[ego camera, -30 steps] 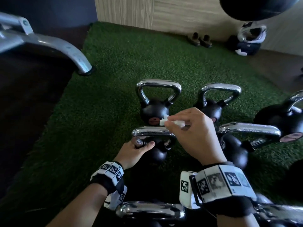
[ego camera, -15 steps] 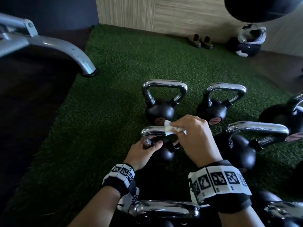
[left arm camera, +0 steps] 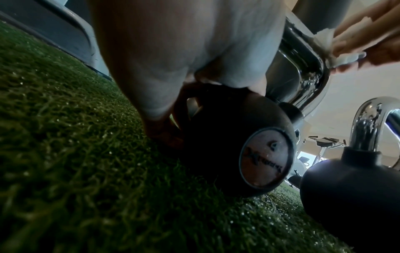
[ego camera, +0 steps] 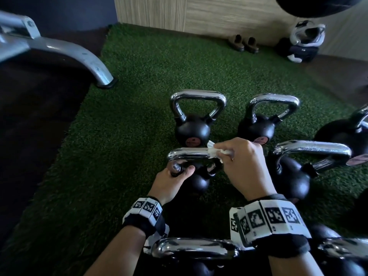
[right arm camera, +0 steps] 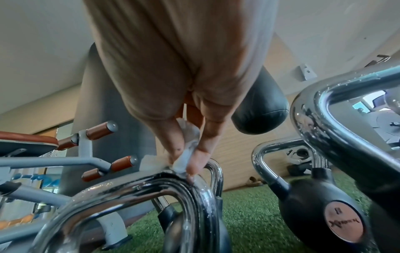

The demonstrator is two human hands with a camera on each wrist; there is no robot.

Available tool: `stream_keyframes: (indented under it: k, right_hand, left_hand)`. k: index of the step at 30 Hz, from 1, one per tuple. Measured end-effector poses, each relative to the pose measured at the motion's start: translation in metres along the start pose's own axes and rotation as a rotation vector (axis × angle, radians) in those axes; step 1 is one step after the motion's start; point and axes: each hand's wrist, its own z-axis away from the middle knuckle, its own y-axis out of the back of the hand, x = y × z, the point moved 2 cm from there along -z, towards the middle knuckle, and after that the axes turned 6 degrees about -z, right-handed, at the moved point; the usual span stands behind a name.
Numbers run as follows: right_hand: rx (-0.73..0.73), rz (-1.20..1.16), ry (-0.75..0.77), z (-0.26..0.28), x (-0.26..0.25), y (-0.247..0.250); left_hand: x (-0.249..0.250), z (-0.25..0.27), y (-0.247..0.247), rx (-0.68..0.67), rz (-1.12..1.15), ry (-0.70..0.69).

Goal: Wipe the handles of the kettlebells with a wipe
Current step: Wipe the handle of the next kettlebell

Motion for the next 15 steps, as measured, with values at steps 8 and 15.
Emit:
stream_keyframes:
  k: [8, 15]
  right_hand:
    - [-0.162, -0.015, -0.250, 0.006, 0.035, 0.000]
    - [-0.242, -0.243, -0.420, 0.005, 0.055, -0.015]
  left_hand:
    - [-0.004, -0.002, 0.003, -0.005, -0.045, 0.031]
    - [-0.006, -0.004, 0.001, 0.004, -0.027, 0.039]
